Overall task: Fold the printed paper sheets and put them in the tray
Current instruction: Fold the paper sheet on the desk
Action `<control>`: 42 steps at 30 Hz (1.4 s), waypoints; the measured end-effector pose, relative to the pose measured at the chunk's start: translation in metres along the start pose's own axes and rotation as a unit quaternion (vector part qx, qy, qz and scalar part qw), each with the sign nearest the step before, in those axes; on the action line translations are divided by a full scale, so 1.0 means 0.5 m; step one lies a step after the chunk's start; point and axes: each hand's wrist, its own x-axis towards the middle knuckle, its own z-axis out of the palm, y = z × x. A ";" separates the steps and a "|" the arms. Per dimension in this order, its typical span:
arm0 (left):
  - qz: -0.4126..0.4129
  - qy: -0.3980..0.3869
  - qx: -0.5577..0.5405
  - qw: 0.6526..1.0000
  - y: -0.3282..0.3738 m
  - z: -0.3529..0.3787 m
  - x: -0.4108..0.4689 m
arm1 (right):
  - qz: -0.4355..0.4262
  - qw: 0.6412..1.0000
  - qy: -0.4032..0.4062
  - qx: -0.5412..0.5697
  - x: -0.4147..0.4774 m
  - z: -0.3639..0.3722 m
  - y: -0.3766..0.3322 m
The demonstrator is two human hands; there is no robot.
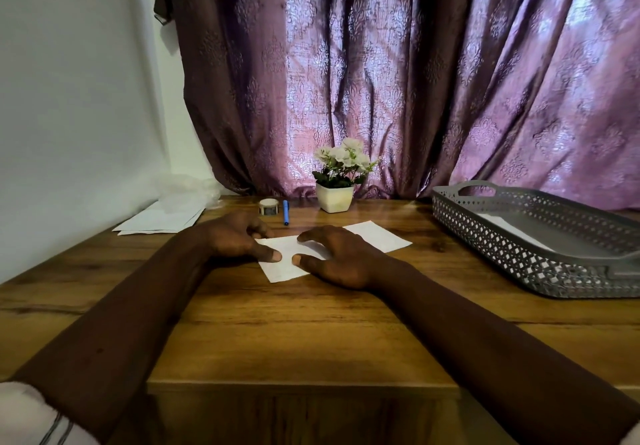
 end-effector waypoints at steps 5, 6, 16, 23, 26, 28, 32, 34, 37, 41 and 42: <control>0.041 0.001 -0.061 0.997 0.004 0.006 -0.008 | 0.002 1.000 0.026 0.003 -0.006 -0.004 -0.001; 0.062 0.028 -0.081 0.994 0.004 0.011 -0.008 | -0.008 0.998 0.061 -0.006 -0.006 -0.004 0.000; 0.197 0.311 -0.102 0.924 0.019 -0.002 -0.027 | -0.089 0.858 0.471 -0.184 -0.005 -0.031 -0.004; 0.091 0.082 -0.025 0.992 -0.015 -0.002 -0.018 | 0.012 0.995 0.036 -0.093 0.016 0.004 0.025; 0.088 0.137 -0.023 0.986 -0.018 0.003 -0.008 | 0.019 0.998 0.024 -0.060 0.003 -0.009 0.009; 0.088 0.189 0.066 0.976 -0.020 0.015 0.002 | -0.004 0.995 0.054 -0.085 -0.002 -0.012 0.003; 0.132 0.130 0.089 0.979 -0.019 0.036 0.012 | -0.033 0.996 0.065 -0.060 0.004 -0.003 0.014; 0.140 0.104 0.116 0.978 -0.019 0.040 0.013 | -0.026 0.996 0.073 -0.045 0.009 -0.001 0.018; 0.130 0.130 0.108 0.977 -0.015 0.038 0.010 | 0.016 0.993 0.099 -0.067 0.018 -0.005 0.030; 0.080 0.152 0.123 0.977 -0.012 0.031 0.027 | 0.061 0.990 0.094 -0.090 0.022 -0.020 0.041; 0.069 0.148 0.149 0.975 -0.009 0.025 0.042 | 0.060 0.990 0.090 -0.089 0.022 -0.021 0.042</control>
